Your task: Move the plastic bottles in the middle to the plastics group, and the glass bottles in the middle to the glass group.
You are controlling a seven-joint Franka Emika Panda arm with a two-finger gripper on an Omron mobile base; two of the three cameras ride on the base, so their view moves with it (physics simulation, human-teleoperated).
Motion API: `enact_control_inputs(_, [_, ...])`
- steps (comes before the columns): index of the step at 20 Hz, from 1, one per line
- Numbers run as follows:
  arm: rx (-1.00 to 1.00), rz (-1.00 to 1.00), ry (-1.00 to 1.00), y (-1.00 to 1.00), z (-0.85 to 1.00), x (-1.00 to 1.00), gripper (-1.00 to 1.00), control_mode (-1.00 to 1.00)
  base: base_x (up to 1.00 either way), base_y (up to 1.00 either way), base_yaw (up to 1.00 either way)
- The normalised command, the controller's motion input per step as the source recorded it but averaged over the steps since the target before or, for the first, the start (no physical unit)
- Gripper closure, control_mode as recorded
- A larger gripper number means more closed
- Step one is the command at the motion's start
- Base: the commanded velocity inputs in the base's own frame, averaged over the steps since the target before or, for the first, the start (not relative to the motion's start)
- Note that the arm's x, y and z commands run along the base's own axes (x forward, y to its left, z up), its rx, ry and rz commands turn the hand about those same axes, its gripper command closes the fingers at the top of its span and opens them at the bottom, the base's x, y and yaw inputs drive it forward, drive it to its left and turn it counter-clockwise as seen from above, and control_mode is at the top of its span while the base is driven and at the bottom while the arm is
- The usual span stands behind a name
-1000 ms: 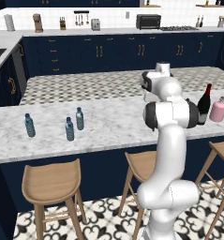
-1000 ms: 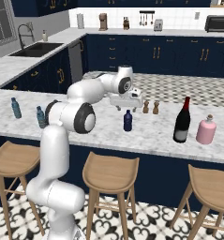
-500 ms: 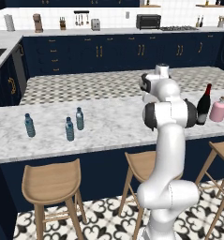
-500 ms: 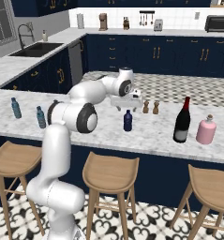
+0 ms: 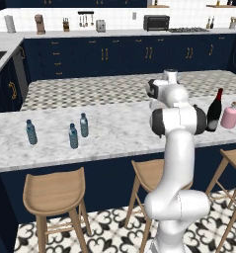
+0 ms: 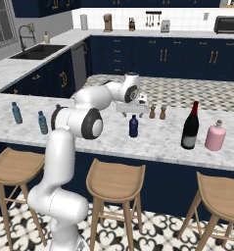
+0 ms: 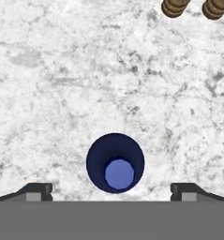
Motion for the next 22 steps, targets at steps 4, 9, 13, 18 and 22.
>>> enact_control_inputs(4, [0.00,0.00,0.00,-0.01,-0.32,0.00,-1.00,-1.00,0.00,0.00,0.00])
enact_control_inputs(9, [0.00,0.00,0.00,0.00,-0.16,0.00,-1.00,-1.00,0.00,0.00,0.00])
enact_control_inputs(13, [0.00,0.00,0.00,-0.02,-0.17,0.00,-1.00,-1.00,0.00,0.00,0.00])
enact_control_inputs(18, [0.00,0.00,0.00,-0.03,-0.14,0.00,-1.00,-1.00,0.00,0.00,0.00])
enact_control_inputs(22, [0.00,0.00,0.00,-0.03,-0.09,0.00,-1.00,-1.00,0.00,0.00,0.00])
